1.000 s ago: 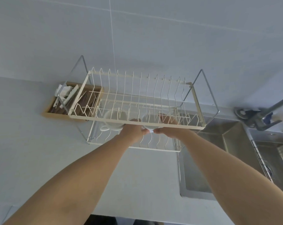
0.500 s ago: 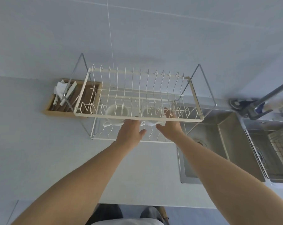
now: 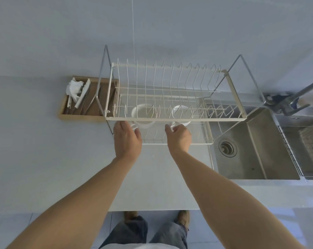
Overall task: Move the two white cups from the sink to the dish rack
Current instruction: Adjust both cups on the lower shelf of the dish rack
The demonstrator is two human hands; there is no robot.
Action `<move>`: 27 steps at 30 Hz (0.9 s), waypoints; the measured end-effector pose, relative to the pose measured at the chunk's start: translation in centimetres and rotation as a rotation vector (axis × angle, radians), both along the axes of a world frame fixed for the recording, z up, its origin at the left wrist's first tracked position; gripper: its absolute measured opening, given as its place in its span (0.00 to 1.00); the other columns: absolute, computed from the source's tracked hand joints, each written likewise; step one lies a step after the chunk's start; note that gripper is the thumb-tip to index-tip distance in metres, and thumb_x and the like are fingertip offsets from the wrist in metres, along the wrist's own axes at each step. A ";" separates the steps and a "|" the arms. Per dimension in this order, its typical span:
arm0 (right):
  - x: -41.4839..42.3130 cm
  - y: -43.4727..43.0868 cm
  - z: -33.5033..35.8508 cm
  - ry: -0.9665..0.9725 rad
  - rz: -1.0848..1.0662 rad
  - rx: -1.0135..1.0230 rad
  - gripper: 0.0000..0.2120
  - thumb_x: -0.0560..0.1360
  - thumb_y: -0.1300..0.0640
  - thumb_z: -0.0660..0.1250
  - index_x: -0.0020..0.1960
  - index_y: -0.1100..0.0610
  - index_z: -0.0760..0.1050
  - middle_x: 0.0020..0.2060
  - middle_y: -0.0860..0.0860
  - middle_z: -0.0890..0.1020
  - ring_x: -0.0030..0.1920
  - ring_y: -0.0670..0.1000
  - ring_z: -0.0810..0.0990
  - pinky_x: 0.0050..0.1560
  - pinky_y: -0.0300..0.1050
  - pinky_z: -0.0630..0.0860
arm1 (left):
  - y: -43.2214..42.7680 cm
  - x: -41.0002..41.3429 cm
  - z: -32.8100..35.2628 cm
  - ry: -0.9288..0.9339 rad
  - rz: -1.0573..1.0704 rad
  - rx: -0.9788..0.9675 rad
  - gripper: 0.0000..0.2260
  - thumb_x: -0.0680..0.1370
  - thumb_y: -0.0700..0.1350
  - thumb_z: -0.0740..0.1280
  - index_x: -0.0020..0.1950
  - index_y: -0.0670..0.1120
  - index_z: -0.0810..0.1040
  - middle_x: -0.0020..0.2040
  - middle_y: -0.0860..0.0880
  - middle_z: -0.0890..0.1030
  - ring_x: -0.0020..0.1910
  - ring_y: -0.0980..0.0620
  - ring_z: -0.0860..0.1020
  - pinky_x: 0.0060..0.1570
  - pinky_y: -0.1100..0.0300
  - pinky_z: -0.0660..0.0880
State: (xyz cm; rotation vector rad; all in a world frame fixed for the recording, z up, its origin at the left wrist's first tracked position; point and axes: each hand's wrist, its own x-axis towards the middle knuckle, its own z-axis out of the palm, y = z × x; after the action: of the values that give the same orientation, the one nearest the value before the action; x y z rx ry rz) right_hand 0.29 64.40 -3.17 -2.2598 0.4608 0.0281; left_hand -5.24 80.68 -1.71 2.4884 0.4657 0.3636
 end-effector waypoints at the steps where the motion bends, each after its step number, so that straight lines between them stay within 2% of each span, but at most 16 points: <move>1: 0.2 0.5 0.0 0.007 -0.030 0.002 0.18 0.75 0.44 0.68 0.32 0.52 0.69 0.27 0.47 0.71 0.30 0.51 0.69 0.35 0.44 0.63 | 0.1 0.1 -0.2 0.022 -0.009 -0.010 0.13 0.79 0.39 0.68 0.58 0.32 0.73 0.57 0.34 0.75 0.59 0.34 0.74 0.60 0.43 0.73; 3: 0.5 1.2 0.0 0.006 -0.094 0.003 0.24 0.74 0.45 0.68 0.27 0.53 0.62 0.19 0.46 0.63 0.23 0.50 0.62 0.28 0.44 0.58 | 0.4 0.5 -0.5 0.072 -0.028 -0.031 0.12 0.81 0.40 0.65 0.59 0.34 0.73 0.58 0.35 0.76 0.59 0.36 0.74 0.59 0.45 0.73; 5: 0.8 1.6 0.0 0.003 -0.132 0.012 0.24 0.74 0.47 0.68 0.25 0.55 0.63 0.16 0.47 0.60 0.21 0.50 0.60 0.24 0.43 0.56 | 0.7 0.9 -0.8 0.105 -0.023 -0.085 0.10 0.82 0.41 0.63 0.59 0.35 0.73 0.58 0.36 0.76 0.58 0.37 0.76 0.57 0.45 0.74; 9: 1.1 1.9 0.0 -0.004 -0.155 0.026 0.19 0.72 0.52 0.66 0.27 0.55 0.63 0.18 0.47 0.61 0.22 0.50 0.59 0.24 0.43 0.55 | 1.4 1.8 -1.4 0.120 -0.005 -0.194 0.09 0.83 0.40 0.62 0.59 0.38 0.77 0.56 0.39 0.78 0.57 0.40 0.76 0.57 0.49 0.73; 12: 1.4 1.7 -0.1 -0.006 -0.169 0.008 0.19 0.72 0.54 0.66 0.27 0.54 0.61 0.20 0.48 0.60 0.23 0.51 0.57 0.25 0.44 0.54 | 1.6 2.1 -1.7 0.104 -0.005 -0.211 0.10 0.83 0.40 0.61 0.59 0.39 0.80 0.55 0.40 0.81 0.58 0.41 0.77 0.56 0.51 0.73; 15: 1.7 1.7 -0.1 0.017 -0.175 -0.013 0.19 0.73 0.55 0.67 0.27 0.55 0.64 0.21 0.50 0.64 0.26 0.54 0.61 0.28 0.45 0.60 | 1.6 2.5 -1.9 0.122 0.004 -0.214 0.12 0.83 0.41 0.60 0.60 0.41 0.82 0.56 0.42 0.83 0.58 0.43 0.79 0.57 0.51 0.74; 17: 1.7 1.8 0.0 0.014 -0.168 -0.047 0.21 0.74 0.55 0.66 0.26 0.55 0.62 0.21 0.51 0.63 0.27 0.55 0.61 0.29 0.45 0.59 | 1.7 2.6 -1.9 0.123 0.016 -0.227 0.13 0.83 0.42 0.60 0.60 0.42 0.83 0.56 0.43 0.84 0.57 0.43 0.80 0.57 0.51 0.75; 22: 1.0 1.6 0.0 -0.026 -0.129 -0.116 0.21 0.76 0.57 0.61 0.26 0.53 0.59 0.21 0.49 0.62 0.26 0.52 0.60 0.26 0.45 0.53 | 1.9 2.2 -2.1 0.081 -0.007 -0.205 0.12 0.84 0.43 0.61 0.58 0.42 0.83 0.53 0.43 0.84 0.54 0.42 0.81 0.53 0.51 0.75; 27: -0.1 -0.3 -0.3 -0.063 -0.067 -0.176 0.21 0.79 0.55 0.59 0.28 0.53 0.60 0.23 0.48 0.65 0.27 0.51 0.63 0.27 0.46 0.57 | 0.7 1.7 -2.0 0.041 -0.002 -0.235 0.11 0.84 0.45 0.63 0.55 0.42 0.83 0.48 0.43 0.85 0.49 0.40 0.82 0.47 0.51 0.76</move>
State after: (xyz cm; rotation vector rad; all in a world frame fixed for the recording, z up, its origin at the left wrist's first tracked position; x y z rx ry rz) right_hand 0.20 64.10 -3.44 -2.4077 0.5224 -0.1216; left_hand -3.56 81.38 -3.75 2.2711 0.4925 0.2415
